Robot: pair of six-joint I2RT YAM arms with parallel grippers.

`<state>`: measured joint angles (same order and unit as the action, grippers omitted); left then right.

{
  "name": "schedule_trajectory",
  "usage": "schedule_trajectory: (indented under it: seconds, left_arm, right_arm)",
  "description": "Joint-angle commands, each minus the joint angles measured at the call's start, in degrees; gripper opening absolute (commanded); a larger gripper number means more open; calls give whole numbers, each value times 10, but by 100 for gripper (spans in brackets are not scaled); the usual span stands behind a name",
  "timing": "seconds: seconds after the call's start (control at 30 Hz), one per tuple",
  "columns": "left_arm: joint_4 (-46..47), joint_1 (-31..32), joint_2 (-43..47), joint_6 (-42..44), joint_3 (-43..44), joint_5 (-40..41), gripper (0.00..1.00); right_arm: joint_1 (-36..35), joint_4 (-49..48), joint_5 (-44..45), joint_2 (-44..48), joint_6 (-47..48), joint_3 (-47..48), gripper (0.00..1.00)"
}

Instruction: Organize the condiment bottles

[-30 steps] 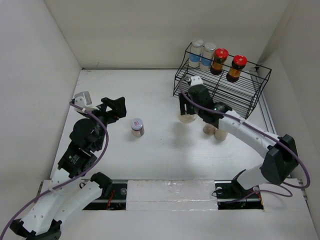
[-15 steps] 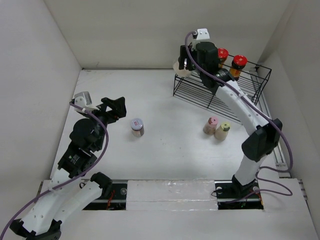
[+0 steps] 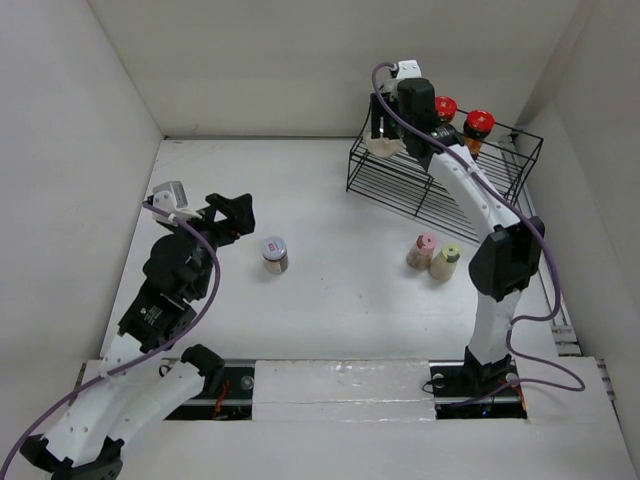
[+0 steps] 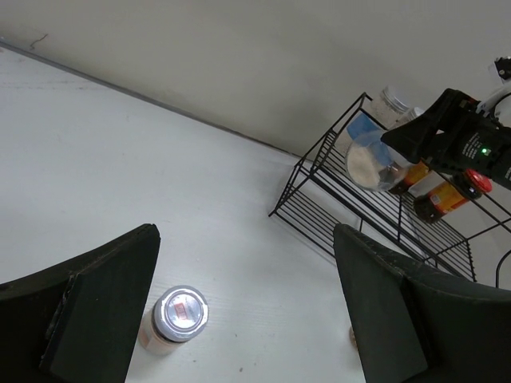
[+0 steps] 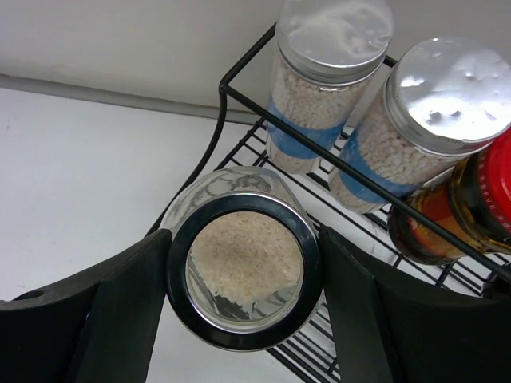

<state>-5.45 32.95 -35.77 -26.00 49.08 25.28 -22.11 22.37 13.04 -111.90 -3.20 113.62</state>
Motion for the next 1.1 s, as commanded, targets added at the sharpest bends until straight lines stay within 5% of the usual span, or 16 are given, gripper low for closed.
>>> schedule_trajectory:
  seconds: [0.0, 0.4, 0.5, 0.63, 0.83, 1.07]
  left_arm:
    - [21, -1, -4, 5, 8, -1, 86]
    - [21, -1, -4, 5, 8, -7, 86]
    - [21, -1, -4, 5, 8, -7, 86]
    - [21, -1, -4, 5, 8, -7, 86]
    - [21, -1, -4, 5, 8, -7, 86]
    - [21, -1, 1, 5, 8, 5, 86]
  right_arm:
    - [7, -49, -5, 14, 15, 48, 49]
    - [24, -38, -38, -36, 15, 42, 52]
    - [24, -33, -38, -42, 15, 49, 58]
    - [24, -27, -38, -47, 15, 60, 78]
    - [19, -48, -27, 7, 15, 49, 95]
    - [-7, -121, -34, 136, 27, -84, 92]
